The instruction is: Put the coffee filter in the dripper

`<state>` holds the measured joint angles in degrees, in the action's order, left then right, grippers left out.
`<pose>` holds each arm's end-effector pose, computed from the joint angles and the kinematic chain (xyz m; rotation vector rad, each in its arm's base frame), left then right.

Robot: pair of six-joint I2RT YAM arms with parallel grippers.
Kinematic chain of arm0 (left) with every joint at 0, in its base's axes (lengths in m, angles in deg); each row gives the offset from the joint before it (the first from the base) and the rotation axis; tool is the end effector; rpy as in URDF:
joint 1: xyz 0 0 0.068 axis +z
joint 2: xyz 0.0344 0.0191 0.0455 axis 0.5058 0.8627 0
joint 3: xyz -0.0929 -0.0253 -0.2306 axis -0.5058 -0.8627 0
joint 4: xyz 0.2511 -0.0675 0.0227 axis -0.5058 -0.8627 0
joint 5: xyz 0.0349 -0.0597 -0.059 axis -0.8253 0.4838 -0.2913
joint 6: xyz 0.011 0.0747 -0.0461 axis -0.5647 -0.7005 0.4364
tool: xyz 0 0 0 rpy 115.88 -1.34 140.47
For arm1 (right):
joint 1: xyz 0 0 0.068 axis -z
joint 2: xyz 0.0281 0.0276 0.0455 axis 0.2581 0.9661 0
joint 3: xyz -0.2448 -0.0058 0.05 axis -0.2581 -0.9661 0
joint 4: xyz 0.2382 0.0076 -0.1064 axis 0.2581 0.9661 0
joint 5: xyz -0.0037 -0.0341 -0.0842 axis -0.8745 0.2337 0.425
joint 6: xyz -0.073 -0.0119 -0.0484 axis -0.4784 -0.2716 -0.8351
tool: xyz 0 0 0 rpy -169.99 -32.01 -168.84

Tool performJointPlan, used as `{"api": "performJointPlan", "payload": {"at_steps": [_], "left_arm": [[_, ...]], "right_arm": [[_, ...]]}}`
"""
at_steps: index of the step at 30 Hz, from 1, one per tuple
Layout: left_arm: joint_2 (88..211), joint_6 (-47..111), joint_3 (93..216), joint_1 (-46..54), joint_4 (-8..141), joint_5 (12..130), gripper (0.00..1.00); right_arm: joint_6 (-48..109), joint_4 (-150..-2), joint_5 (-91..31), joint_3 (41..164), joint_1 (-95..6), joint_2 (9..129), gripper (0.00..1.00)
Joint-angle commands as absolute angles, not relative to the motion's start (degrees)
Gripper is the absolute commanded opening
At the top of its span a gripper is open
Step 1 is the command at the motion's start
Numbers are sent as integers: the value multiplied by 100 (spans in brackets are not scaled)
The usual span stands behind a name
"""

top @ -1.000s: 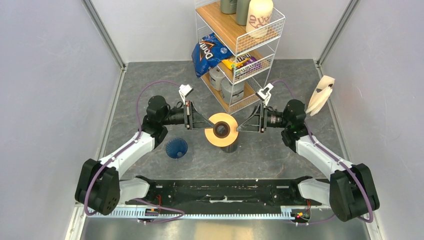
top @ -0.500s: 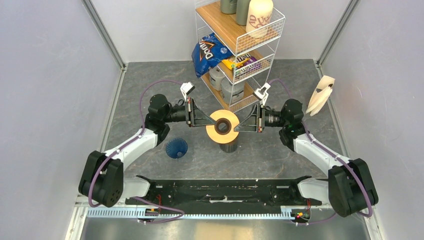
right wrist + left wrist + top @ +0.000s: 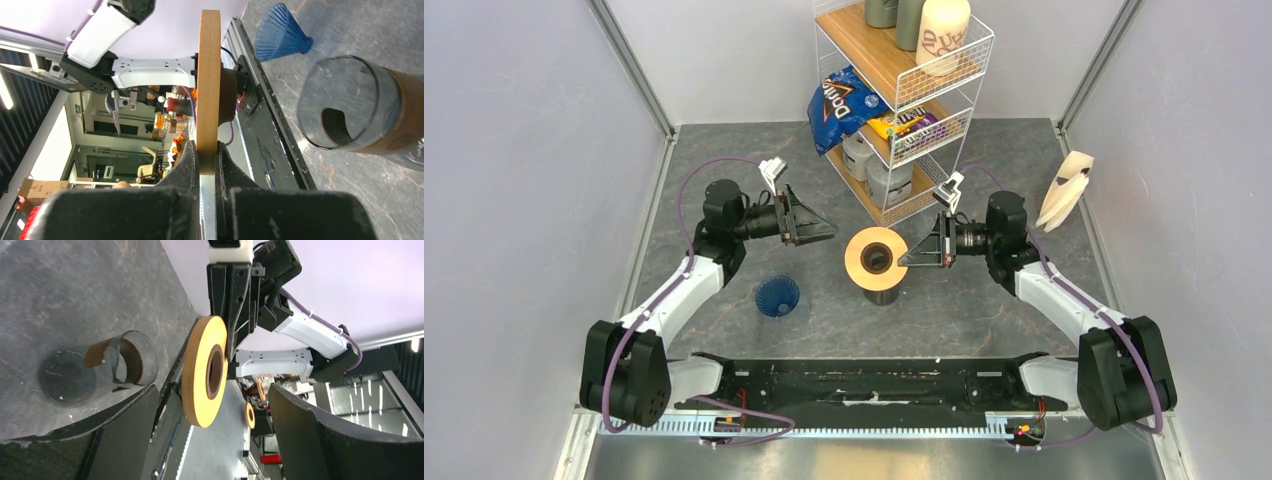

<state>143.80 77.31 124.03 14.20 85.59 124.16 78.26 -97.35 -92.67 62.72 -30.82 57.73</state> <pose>0.2619 -0.1479 0.2618 0.2508 1.9886 -1.7782 0.2413 0.1454 0.2304 -0.3612 2.0639 1.8873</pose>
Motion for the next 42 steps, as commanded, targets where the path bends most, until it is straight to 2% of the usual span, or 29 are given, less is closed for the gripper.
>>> {"api": "performJointPlan", "payload": {"at_steps": [1, 6, 23, 42], "left_arm": [[14216, 7435, 12348, 1553, 8597, 12321, 88], [14156, 7470, 12293, 1553, 8631, 12298, 83], [14272, 7698, 12324, 1546, 8912, 12360, 83], [14381, 7848, 12277, 1509, 9144, 12381, 83]], "right_arm": [[6959, -8745, -9624, 6721, -3001, 6068, 0], [6586, -8443, -9959, 7022, -2845, 6650, 0], [7374, -9425, -10104, 6924, -2449, 7389, 0], [6993, -8977, -10131, 6966, -2463, 7733, 0]]}}
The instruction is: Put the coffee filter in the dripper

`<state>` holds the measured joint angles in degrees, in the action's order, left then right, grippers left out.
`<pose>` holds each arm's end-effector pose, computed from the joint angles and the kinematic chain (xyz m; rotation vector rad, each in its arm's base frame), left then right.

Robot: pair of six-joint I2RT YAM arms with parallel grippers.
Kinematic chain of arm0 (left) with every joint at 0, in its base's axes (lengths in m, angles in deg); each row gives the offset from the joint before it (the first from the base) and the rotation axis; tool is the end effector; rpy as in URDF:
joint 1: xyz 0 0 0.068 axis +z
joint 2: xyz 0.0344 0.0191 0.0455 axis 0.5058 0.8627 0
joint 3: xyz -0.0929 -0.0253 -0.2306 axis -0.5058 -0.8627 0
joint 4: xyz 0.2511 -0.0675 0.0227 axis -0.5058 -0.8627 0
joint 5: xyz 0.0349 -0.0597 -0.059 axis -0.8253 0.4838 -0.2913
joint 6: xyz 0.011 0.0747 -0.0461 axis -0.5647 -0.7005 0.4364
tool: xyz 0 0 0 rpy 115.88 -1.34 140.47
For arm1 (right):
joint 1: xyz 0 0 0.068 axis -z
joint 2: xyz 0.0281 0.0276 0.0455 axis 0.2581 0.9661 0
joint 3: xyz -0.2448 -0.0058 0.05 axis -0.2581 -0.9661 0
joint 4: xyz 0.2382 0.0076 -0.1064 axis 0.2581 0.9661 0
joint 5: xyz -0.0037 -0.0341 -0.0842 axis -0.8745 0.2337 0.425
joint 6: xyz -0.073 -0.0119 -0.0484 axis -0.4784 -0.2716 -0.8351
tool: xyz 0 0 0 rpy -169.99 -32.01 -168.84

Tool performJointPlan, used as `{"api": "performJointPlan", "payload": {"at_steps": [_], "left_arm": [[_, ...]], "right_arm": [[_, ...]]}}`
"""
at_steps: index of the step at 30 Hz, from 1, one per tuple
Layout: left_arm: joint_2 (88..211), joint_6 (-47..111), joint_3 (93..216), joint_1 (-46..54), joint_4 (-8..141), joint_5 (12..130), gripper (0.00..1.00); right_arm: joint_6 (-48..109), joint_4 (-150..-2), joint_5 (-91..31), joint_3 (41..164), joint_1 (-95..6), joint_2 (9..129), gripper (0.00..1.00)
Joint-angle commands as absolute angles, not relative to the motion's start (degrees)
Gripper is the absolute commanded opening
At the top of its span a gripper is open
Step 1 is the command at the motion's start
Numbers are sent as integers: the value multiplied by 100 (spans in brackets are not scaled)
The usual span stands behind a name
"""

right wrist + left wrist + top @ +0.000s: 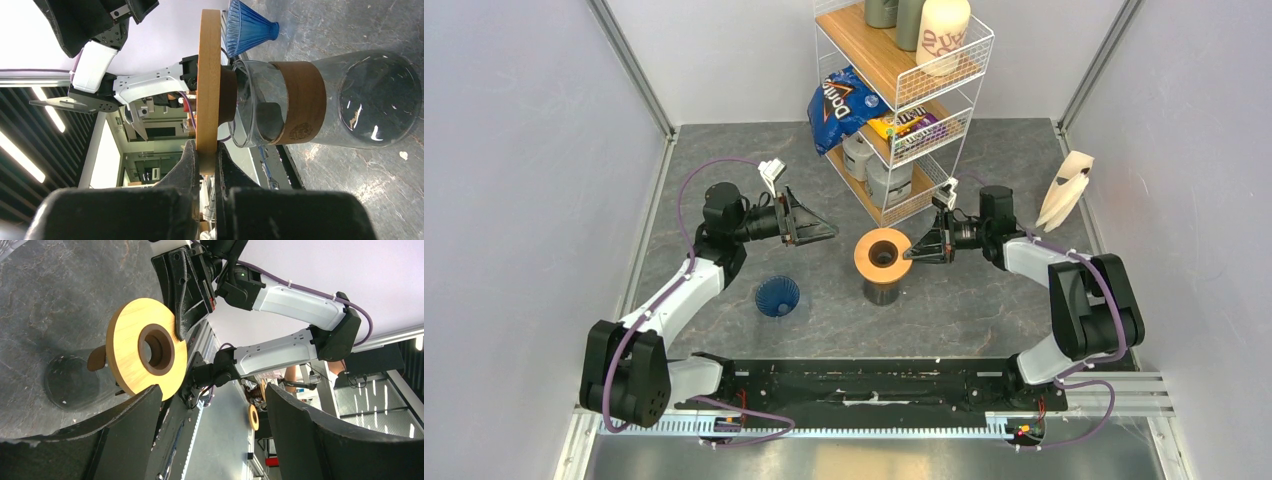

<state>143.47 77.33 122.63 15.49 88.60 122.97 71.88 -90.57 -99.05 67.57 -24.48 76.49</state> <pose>0.2647 -0.1410 0.2604 0.2317 1.9501 -1.7430 0.2831 0.1250 0.1621 -0.1449 2.2651 1.9819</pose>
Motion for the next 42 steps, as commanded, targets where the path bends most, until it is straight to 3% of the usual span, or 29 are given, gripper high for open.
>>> {"api": "performJointPlan", "payload": {"at_steps": [1, 7, 9, 14, 20, 22, 24, 29, 37, 42], "left_arm": [[14377, 7848, 12277, 1509, 9151, 12374, 83], [14430, 7848, 12285, 1500, 9152, 12359, 84], [14451, 7854, 12284, 1496, 9153, 12369, 84], [14438, 7847, 12262, 1493, 9150, 12370, 85], [14425, 7792, 12222, 1491, 9077, 12346, 86], [14408, 7650, 12239, 1492, 8891, 12320, 86], [14388, 7447, 12250, 1491, 8615, 12270, 86], [14321, 6763, 12307, 1497, 7789, 12131, 86], [14197, 4323, 12979, 1527, 5047, 11512, 86], [14103, 2310, 13762, 1783, 2827, 10865, 92]], "right_arm": [[6994, -8971, -10124, 6975, -2458, 7756, 0], [6709, -8598, -10082, 7051, -2480, 7888, 0], [6528, -8322, -10074, 7110, -2480, 7904, 4], [6290, -7971, -10006, 7215, -2480, 7922, 32], [5628, -6984, -9865, 7448, -2471, 7899, 52], [5298, -6566, -9760, 7560, -2472, 7872, 68], [4845, -5902, -9620, 7735, -2458, 7830, 76], [3792, -4569, -9112, 8117, -2462, 7630, 88], [2665, -3388, -8359, 8420, -2313, 7094, 93], [2010, -2931, -8105, 8629, -2111, 6613, 93]]}}
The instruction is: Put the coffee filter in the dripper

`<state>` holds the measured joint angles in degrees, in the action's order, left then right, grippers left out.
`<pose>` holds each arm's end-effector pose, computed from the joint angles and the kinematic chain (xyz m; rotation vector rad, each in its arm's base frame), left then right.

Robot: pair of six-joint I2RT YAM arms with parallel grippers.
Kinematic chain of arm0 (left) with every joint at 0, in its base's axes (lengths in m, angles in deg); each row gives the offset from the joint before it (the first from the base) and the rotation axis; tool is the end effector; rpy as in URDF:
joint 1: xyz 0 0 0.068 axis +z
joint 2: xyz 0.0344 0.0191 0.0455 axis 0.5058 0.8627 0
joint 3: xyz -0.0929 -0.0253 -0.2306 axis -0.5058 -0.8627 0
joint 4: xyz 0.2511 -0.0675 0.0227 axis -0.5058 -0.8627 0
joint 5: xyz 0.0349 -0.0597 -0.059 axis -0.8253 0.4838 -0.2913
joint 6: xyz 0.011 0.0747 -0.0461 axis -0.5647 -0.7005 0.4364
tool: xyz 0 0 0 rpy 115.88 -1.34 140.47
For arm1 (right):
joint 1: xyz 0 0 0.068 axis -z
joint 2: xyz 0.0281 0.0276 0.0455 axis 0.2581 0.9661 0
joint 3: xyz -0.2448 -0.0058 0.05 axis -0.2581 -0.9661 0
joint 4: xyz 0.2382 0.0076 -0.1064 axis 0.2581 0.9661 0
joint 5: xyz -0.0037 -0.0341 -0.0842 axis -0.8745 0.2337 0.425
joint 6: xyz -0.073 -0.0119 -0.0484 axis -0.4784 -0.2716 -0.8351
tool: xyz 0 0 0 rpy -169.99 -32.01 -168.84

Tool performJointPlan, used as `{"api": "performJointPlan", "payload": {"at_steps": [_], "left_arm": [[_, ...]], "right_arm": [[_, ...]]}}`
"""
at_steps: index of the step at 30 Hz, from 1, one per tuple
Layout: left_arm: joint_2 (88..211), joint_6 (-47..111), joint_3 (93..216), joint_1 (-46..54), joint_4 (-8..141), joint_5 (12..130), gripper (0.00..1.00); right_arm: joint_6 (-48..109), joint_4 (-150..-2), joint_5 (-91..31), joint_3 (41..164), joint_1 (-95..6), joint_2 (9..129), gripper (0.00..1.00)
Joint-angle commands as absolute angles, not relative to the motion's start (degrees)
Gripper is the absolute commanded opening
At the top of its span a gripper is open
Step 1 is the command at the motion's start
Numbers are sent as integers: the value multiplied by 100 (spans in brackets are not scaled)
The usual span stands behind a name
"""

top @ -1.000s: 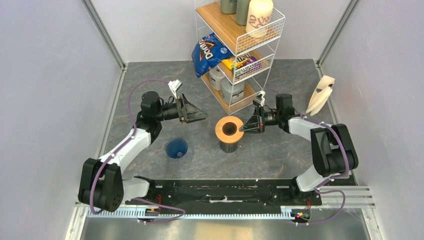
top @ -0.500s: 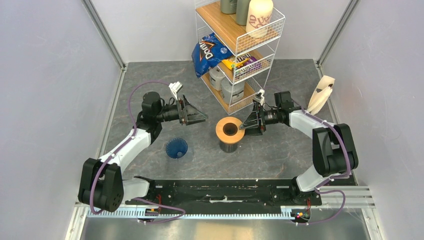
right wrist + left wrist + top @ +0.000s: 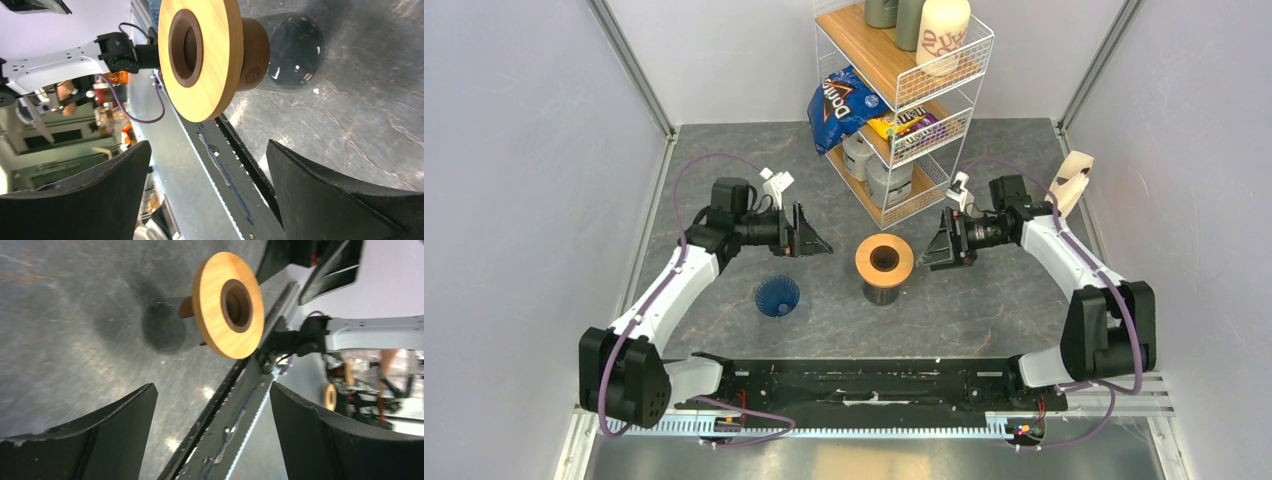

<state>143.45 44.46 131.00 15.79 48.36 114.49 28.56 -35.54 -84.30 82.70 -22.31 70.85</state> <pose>0.2597 -0.1314 0.2328 0.3444 2.2322 -1.3638 0.2664 0.1041 0.1915 -0.3473 2.4667 1.5179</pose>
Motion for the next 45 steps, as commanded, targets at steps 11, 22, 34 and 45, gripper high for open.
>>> {"api": "performJointPlan", "payload": {"at_steps": [11, 22, 34, 45], "left_arm": [[13816, -900, 13854, 2761, 565, 8823, 95], [14435, -1063, 13287, 2565, 976, 8503, 67], [15026, -726, 13473, 2137, 1265, 8299, 34], [15061, 103, 15118, 2096, -95, 9082, 2]], "right_arm": [[1313, -2504, -6602, 8749, -2071, 5168, 97], [1392, -2331, -6576, 8827, -2076, 5009, 97], [1385, -2292, -6607, 8858, -2074, 5161, 97], [1564, -2292, -6837, 9027, -2076, 5196, 97]]}}
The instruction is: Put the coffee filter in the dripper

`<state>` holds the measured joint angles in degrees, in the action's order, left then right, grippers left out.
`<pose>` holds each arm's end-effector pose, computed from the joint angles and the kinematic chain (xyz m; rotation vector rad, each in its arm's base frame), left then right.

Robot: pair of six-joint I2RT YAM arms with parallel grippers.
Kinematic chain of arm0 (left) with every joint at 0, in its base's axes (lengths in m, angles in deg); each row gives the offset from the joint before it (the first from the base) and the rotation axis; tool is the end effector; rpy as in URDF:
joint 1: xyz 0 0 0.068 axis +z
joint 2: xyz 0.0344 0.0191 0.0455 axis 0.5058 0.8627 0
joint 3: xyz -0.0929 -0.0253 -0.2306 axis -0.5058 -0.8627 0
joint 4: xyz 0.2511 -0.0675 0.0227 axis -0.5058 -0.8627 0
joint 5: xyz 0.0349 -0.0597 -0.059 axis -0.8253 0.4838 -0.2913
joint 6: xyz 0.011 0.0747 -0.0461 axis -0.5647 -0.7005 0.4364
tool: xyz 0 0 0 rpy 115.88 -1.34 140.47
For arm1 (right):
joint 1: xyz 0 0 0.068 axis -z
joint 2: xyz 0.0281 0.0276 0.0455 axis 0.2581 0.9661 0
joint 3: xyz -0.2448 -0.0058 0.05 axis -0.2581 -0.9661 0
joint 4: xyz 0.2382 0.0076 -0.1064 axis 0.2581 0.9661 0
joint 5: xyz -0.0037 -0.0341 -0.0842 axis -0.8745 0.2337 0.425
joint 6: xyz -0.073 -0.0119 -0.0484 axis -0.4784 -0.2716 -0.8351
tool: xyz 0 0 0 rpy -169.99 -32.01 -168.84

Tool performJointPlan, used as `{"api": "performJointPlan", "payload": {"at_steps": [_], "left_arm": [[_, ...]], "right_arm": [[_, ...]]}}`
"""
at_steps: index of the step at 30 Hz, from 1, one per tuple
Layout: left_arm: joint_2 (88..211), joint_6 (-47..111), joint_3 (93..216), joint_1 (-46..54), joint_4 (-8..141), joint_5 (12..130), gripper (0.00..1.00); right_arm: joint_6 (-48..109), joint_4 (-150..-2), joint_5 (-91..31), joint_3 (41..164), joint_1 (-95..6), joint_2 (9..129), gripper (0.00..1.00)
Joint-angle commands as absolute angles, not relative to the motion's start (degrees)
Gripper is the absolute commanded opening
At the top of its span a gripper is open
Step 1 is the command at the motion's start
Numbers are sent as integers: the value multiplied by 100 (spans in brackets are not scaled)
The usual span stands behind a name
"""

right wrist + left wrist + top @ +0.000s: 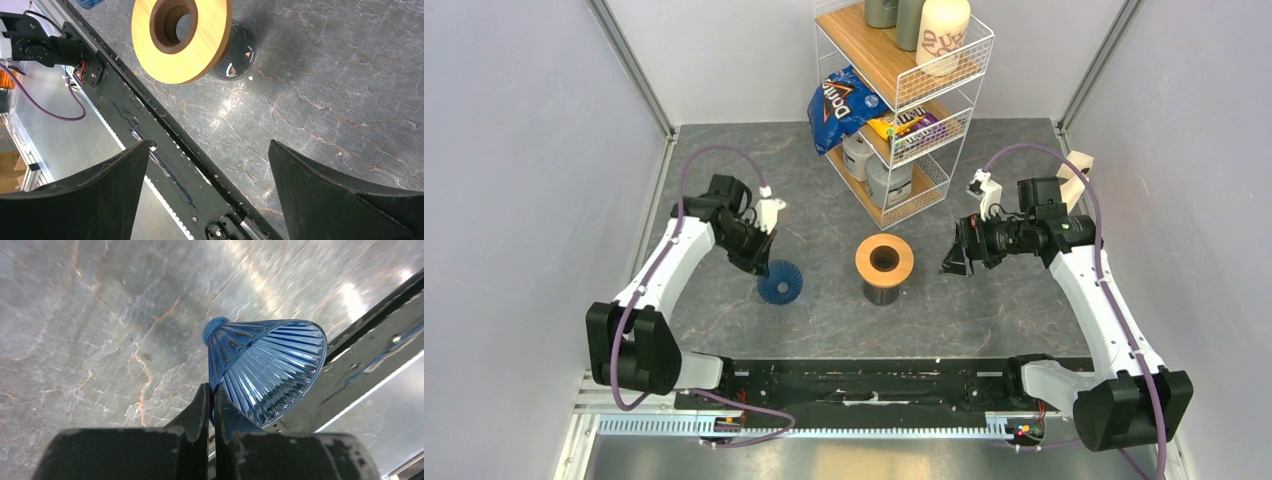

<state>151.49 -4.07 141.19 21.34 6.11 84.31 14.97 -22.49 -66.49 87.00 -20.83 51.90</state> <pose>0.2447 -0.0681 0.1822 0.8734 2.6950 -0.4892 0.2256 0.0779 0.2631 -0.5875 2.3467 0.9469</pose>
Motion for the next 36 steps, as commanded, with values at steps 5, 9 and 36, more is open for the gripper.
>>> {"api": "performJointPlan", "payload": {"at_steps": [5, 9, 36], "left_arm": [[15054, 814, 16396, 1340, -630, 9107, 2], [15069, 1928, 17090, 886, -381, 9019, 2], [16746, 4383, 18708, -740, 83, 8764, 8]], "right_arm": [[1671, -2649, -6479, 9194, -2077, 4890, 97], [1984, -3016, -6033, 9302, -2075, 4540, 97], [3026, -3120, -5824, 9640, -2076, 4592, 97]]}}
